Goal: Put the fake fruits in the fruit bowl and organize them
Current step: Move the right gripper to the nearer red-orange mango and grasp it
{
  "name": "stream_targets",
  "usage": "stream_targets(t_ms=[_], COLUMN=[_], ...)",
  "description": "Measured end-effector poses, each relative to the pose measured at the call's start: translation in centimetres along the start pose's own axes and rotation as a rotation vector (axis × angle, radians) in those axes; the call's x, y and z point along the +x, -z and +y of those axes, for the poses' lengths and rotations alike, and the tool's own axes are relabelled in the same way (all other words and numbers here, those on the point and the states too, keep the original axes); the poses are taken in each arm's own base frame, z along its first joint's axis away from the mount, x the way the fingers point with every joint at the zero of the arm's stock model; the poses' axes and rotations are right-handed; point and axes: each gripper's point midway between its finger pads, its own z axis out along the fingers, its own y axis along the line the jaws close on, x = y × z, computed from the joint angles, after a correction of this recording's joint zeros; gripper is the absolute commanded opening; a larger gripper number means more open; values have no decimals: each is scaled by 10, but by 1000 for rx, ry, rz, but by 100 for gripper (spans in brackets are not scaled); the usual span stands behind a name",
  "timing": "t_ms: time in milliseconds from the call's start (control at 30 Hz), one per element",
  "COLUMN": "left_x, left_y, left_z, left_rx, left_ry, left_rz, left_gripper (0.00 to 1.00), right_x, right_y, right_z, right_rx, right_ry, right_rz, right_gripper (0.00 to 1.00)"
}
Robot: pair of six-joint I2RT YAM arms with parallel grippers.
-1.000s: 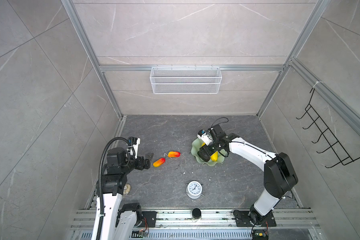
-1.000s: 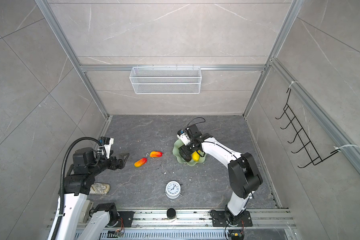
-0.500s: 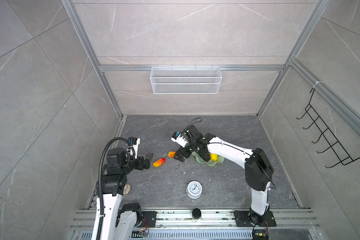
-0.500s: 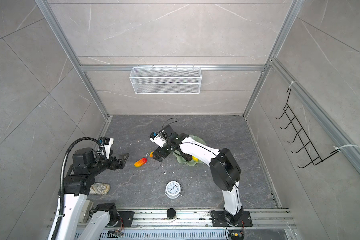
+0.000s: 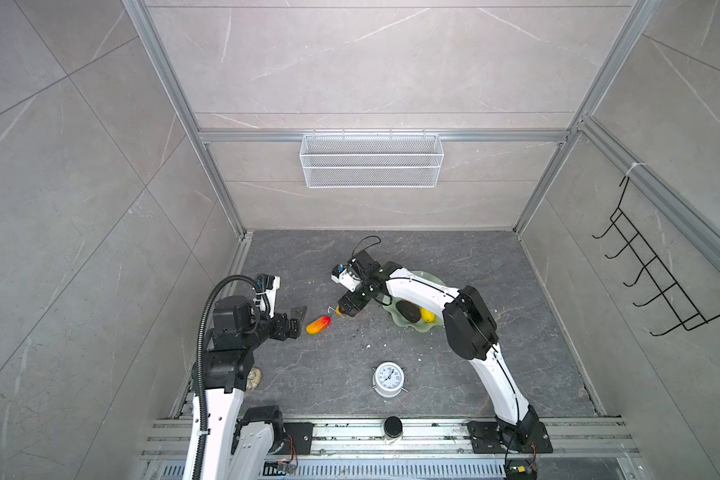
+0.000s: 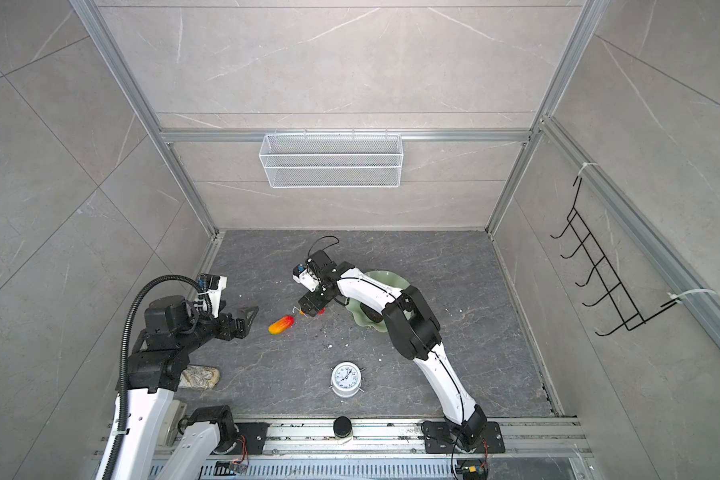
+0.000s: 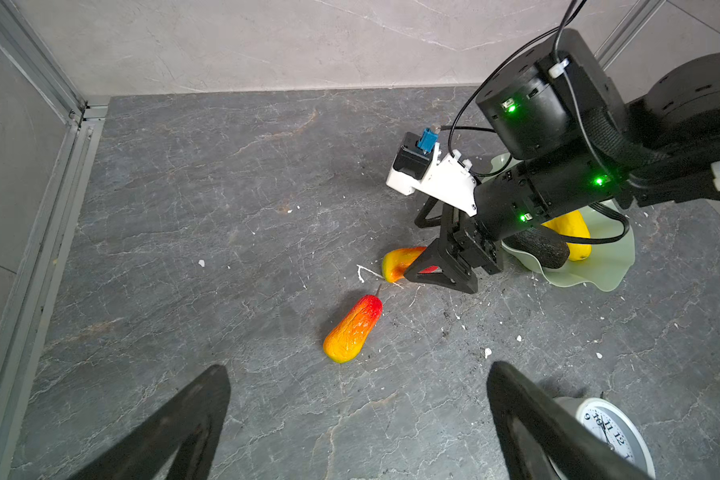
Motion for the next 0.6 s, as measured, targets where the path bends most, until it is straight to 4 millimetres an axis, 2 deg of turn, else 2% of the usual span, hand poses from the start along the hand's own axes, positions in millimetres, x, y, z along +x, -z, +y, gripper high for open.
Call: stream_targets(t_ms=[100,267,600], left_x=[0,0,0], left_y=[0,0,0], left_z=[0,0,0], left_rx=[0,0,0], left_ry=[0,0,0], left_rz=[0,0,0], left_gripper=[100,100,100], right_x=[6,11,17], right_y=[-4,-11,-16], right_z=[-1,-2,-2], right_rx=[0,1,-2], right_ry=[-5,-13,-20], right_rz=[23,40,62], right_gripper=[78,56,31])
